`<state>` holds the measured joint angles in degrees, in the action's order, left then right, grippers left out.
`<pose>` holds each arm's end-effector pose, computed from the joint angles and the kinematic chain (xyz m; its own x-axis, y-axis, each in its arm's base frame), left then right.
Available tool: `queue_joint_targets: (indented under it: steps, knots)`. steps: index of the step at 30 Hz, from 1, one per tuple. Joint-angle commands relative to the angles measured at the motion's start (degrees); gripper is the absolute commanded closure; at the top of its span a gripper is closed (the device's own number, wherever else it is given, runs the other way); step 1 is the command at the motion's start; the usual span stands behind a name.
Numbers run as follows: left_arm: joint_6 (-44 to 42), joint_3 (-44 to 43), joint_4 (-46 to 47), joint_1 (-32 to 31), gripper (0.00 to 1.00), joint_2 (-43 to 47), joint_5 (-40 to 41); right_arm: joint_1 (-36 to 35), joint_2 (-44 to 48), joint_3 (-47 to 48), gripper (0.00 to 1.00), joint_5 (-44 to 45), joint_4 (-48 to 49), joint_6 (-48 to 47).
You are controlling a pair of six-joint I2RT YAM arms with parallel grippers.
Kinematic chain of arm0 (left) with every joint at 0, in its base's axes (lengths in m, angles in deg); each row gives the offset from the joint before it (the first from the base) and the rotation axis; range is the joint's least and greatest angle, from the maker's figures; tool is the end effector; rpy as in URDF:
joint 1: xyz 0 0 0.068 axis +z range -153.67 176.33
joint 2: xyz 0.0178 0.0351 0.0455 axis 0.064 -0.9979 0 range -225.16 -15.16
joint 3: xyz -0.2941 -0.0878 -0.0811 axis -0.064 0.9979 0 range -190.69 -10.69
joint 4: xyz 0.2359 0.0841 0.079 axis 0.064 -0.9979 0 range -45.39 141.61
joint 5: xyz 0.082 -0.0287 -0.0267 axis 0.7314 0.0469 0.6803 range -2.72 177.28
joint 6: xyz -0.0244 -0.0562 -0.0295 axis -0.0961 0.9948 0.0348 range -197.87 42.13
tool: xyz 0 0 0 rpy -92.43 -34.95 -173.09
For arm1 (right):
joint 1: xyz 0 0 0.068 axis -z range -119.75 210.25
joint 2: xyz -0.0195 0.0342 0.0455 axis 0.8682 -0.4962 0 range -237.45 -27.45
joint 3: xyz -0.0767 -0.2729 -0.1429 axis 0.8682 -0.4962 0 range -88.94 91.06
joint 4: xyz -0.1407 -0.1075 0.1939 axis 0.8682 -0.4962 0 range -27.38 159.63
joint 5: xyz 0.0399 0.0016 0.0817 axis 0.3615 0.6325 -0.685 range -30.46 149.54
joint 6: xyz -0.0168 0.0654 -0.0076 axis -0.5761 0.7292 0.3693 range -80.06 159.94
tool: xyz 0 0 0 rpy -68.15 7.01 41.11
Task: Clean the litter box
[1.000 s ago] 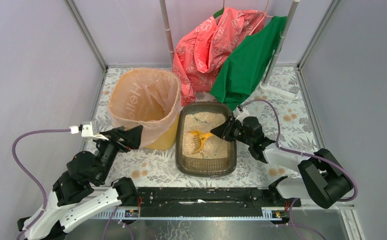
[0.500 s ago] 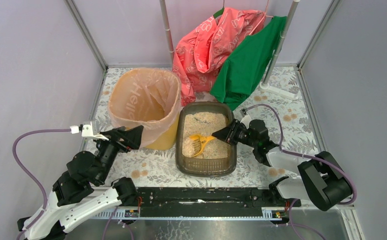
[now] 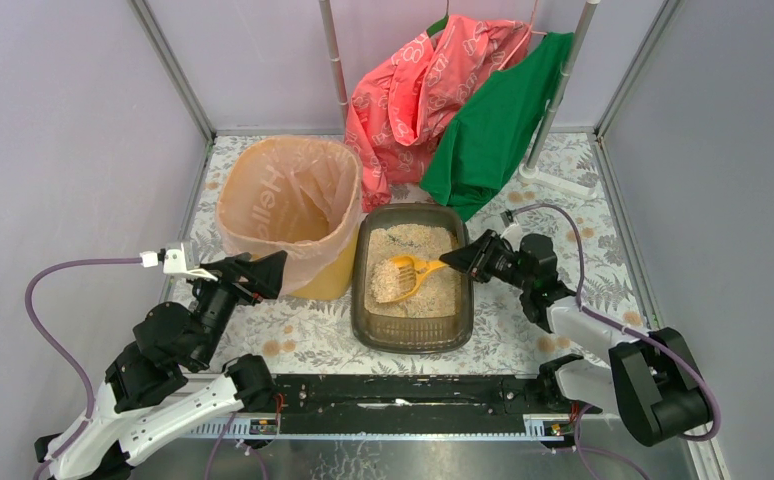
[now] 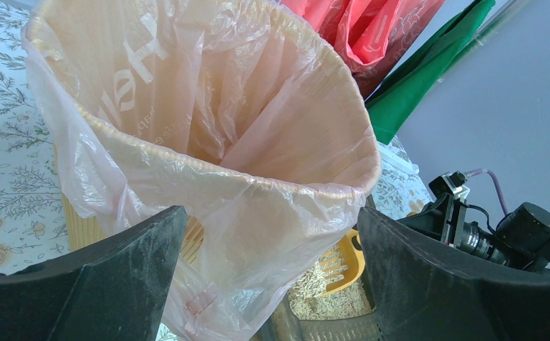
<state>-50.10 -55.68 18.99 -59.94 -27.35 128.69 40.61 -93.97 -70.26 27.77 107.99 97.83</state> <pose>0.0337 0.0147 0.3630 -0.1180 -0.4528 -0.8838 0.2278 0.8539 -0.4679 0.2022 0.1027 0.2357 -0.7388 0.5009 -0.4509 -0.2805 0.3798 0.8815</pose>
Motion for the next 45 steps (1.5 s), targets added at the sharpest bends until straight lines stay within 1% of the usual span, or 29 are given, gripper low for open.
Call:
queue_joint_targets:
  steps: [1, 7, 12, 15, 16, 19, 21, 24, 26, 27, 29, 30, 31, 32, 33, 34, 35, 36, 37, 38, 40, 41, 42, 43, 45]
  knots:
    - [0.0, -0.6, 1.4, -0.4, 0.01, 0.1, 0.2, 2.8, 2.5, 0.1, 1.0, -4.0, 1.2, -0.1]
    - [-0.3, -0.7, 1.8, -0.3, 0.01, -0.5, 0.2, 7.3, 4.1, -0.1, 1.0, -8.0, 2.9, 1.7]
    - [-0.3, -0.9, 2.0, -0.4, 0.01, -1.0, 0.0, 14.5, 7.1, -1.2, 1.0, -13.1, 5.0, 4.1]
    - [-0.4, -0.9, 1.9, -0.4, 0.01, -0.8, -0.1, 16.3, 8.4, -2.3, 1.0, -13.1, 5.2, 3.8]
    - [-0.3, -0.6, 2.0, -0.4, 0.01, -0.8, -0.1, 15.7, 7.4, -3.2, 1.0, -12.8, 9.0, 5.8]
    - [-0.6, 0.8, 3.7, -0.4, 0.01, -0.9, -0.1, 16.0, 1.9, -7.1, 1.0, -15.5, 29.0, 17.0]
    - [-0.3, 0.6, 4.2, -0.4, 0.01, -2.1, -1.0, 18.5, 0.0, -8.6, 1.0, -15.9, 34.9, 20.5]
    - [-0.3, 0.0, 4.2, -0.4, 0.01, -2.9, -1.5, 16.8, -2.3, -7.7, 1.0, -17.1, 35.2, 19.1]
    - [-0.7, -0.4, 3.8, -0.4, 0.01, -2.8, -1.2, 18.9, -2.5, -8.8, 1.0, -17.9, 38.1, 21.4]
    - [-0.6, -0.8, 3.3, -0.4, 0.01, -2.7, -1.0, 21.0, -1.9, -9.2, 1.0, -17.9, 37.7, 21.2]
    - [-0.2, -0.7, 2.8, -0.3, 0.01, -2.0, -0.6, 20.1, -1.5, -7.7, 1.0, -18.2, 32.8, 17.7]
    - [-0.2, -0.4, 3.1, -0.3, 0.01, -1.6, -0.5, 18.5, -1.3, -7.7, 1.0, -18.9, 32.3, 17.7]
    - [-0.2, -0.1, 3.2, -0.3, 0.01, -1.6, -0.5, 19.1, -0.7, -8.6, 1.0, -18.5, 33.7, 18.9]
    - [0.1, -0.1, 3.2, -0.4, 0.01, -1.7, -0.6, 20.9, 0.0, -9.3, 1.0, -17.9, 33.7, 18.2]
    - [0.5, -0.1, 3.1, -0.4, 0.01, -1.9, -0.8, 19.3, 0.3, -8.9, 1.0, -16.8, 30.4, 15.6]
    - [0.7, 0.2, 3.4, -0.4, 0.01, -2.1, -0.9, 16.0, -0.2, -8.1, 1.0, -15.9, 26.7, 13.1]
    - [0.4, 0.6, 4.1, -0.4, 0.01, -2.3, -1.1, 14.7, -0.9, -8.0, 1.0, -16.4, 26.8, 13.0]
    - [0.2, 0.8, 4.7, -0.4, 0.01, -2.7, -1.3, 15.2, -1.4, -9.6, 1.0, -16.1, 32.0, 16.0]
    - [0.1, 0.6, 4.6, -0.4, 0.01, -3.2, -1.5, 17.4, -1.8, -11.2, 1.0, -16.3, 35.8, 18.3]
    - [0.2, 0.1, 4.5, -0.4, 0.01, -3.6, -1.7, 18.5, -2.1, -11.9, 1.0, -16.0, 37.2, 19.1]
    - [0.2, 0.0, 4.9, -0.3, 0.01, -3.7, -1.8, 16.2, -3.1, -10.3, 1.0, -16.8, 35.3, 17.5]
    - [-0.2, 0.2, 5.3, -0.4, 0.01, -3.6, -2.0, 16.1, -3.2, -10.6, 1.0, -16.6, 37.4, 19.0]
    - [-0.5, 0.0, 5.3, -0.4, 0.01, -3.7, -1.9, 17.8, -3.1, -11.3, 1.0, -16.5, 39.1, 20.2]
    - [-0.3, -0.4, 4.8, -0.4, 0.01, -3.8, -1.9, 18.7, -2.8, -11.5, 1.0, -15.8, 37.9, 19.5]
    - [0.0, -0.5, 4.3, -0.4, 0.01, -3.6, -1.7, 13.7, -2.9, -8.4, 1.0, -15.4, 30.1, 14.2]
